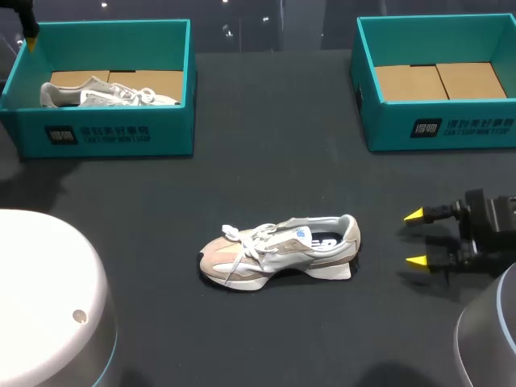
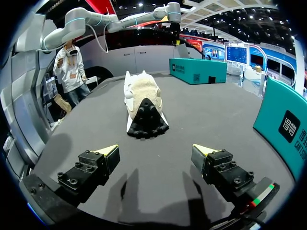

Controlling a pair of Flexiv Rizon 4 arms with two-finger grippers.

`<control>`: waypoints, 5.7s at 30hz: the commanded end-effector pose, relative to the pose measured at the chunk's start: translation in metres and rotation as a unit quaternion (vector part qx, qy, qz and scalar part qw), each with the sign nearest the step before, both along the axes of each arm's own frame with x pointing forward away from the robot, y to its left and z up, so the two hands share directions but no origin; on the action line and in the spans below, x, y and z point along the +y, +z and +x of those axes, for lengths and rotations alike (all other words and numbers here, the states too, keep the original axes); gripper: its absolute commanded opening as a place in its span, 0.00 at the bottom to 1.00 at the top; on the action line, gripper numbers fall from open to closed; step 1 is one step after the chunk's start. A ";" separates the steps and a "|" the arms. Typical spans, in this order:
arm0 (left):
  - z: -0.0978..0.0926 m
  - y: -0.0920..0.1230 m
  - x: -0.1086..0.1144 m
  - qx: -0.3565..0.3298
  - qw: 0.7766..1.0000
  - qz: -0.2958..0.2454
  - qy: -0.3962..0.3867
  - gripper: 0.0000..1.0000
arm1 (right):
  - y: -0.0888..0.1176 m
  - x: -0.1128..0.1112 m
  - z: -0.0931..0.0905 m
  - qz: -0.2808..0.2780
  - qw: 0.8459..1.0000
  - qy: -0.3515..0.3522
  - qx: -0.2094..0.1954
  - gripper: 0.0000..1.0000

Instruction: Take the shoe out of the shoebox, open the shoe tongue, remove and reinsert the insole, then place the shoe into the shoebox

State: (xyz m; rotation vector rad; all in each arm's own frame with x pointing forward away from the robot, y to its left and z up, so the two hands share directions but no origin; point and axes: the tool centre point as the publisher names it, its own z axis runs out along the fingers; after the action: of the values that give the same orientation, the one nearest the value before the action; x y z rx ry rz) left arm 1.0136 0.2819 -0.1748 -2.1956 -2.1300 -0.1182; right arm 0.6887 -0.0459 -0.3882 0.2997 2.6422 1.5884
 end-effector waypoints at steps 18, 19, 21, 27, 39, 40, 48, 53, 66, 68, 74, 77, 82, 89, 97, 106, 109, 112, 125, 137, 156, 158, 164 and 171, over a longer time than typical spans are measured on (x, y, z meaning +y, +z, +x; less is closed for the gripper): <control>-0.002 0.000 0.000 -0.002 1.000 0.001 -0.001 1.00 | -0.005 0.033 0.000 0.002 1.000 0.001 -0.012 1.00; -0.002 0.000 0.000 -0.002 1.000 0.001 -0.001 1.00 | -0.005 0.035 -0.001 0.002 1.000 0.001 -0.013 1.00; -0.002 0.000 0.000 -0.002 1.000 0.001 -0.001 1.00 | -0.005 0.036 -0.001 0.002 1.000 0.001 -0.015 1.00; -0.002 0.000 0.000 -0.002 1.000 0.001 -0.001 1.00 | -0.009 0.042 0.000 0.004 1.000 -0.001 -0.016 1.00; -0.002 0.000 0.000 -0.002 1.000 0.001 -0.001 1.00 | -0.014 0.057 0.004 0.015 1.000 -0.018 -0.006 1.00; -0.002 0.000 0.000 -0.002 1.000 0.001 -0.001 1.00 | -0.015 0.058 0.004 0.015 1.000 -0.019 -0.004 1.00; -0.002 0.000 0.000 -0.002 1.000 0.001 -0.001 1.00 | -0.015 0.071 0.001 0.017 1.000 -0.025 0.003 1.00; -0.002 0.000 0.000 -0.002 1.000 0.001 -0.001 1.00 | -0.014 0.079 -0.001 0.016 1.000 -0.023 0.006 1.00; -0.002 0.000 0.000 -0.002 1.000 0.001 -0.001 1.00 | -0.015 0.097 -0.001 0.024 1.000 -0.002 -0.011 1.00; -0.002 0.000 0.000 -0.002 1.000 0.001 -0.001 1.00 | -0.016 0.099 0.000 0.026 1.000 0.002 -0.011 1.00; -0.002 0.000 0.000 -0.002 1.000 0.001 -0.001 1.00 | -0.016 0.105 0.003 0.029 0.999 0.012 -0.014 1.00; -0.002 0.000 0.000 -0.002 1.000 0.001 -0.001 1.00 | -0.017 0.109 0.004 0.031 0.999 0.018 -0.014 1.00; -0.002 0.000 0.000 -0.002 1.000 0.001 -0.001 1.00 | -0.020 0.115 0.005 0.035 0.999 0.026 -0.010 1.00; -0.002 0.000 0.000 -0.002 1.000 0.001 -0.001 1.00 | -0.022 0.120 0.005 0.045 0.998 0.041 -0.017 1.00; -0.002 0.000 0.000 -0.002 1.000 0.001 -0.001 1.00 | -0.024 0.128 0.004 0.052 0.997 0.052 -0.017 1.00; -0.002 0.000 0.000 -0.002 1.000 0.001 -0.001 1.00 | -0.027 0.137 0.004 0.056 0.996 0.062 -0.016 1.00; -0.002 0.000 0.000 -0.002 1.000 0.001 -0.001 1.00 | -0.027 0.139 0.004 0.058 0.996 0.064 -0.017 1.00; -0.002 0.000 0.000 -0.002 1.000 0.001 -0.001 1.00 | -0.027 0.141 0.005 0.058 0.996 0.065 -0.018 1.00; -0.002 0.000 0.000 -0.002 1.000 0.001 -0.001 1.00 | -0.028 0.146 0.005 0.061 0.995 0.069 -0.025 1.00; -0.002 0.000 0.000 -0.002 1.000 0.001 -0.001 1.00 | -0.027 0.148 0.008 0.057 0.996 0.067 -0.032 0.00; -0.002 0.000 0.000 -0.002 1.000 0.001 -0.001 1.00 | -0.027 0.147 0.007 0.058 0.996 0.064 -0.031 0.00; -0.002 0.000 0.000 -0.002 1.000 0.001 -0.001 1.00 | -0.027 0.147 0.007 0.058 0.996 0.064 -0.031 0.00; -0.040 0.009 -0.015 -0.011 0.995 -0.001 0.104 1.00 | -0.027 0.147 0.007 0.058 0.996 0.064 -0.031 0.00; -0.084 0.020 -0.050 -0.021 0.929 0.063 0.364 1.00 | -0.027 0.147 0.007 0.058 0.996 0.064 -0.031 0.00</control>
State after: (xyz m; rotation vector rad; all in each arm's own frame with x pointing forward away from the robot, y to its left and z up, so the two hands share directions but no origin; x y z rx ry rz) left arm 0.9594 0.2508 -0.1619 -1.8075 -2.4331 -0.0501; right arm 0.6950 0.0993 -0.4141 0.0823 2.5774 1.7657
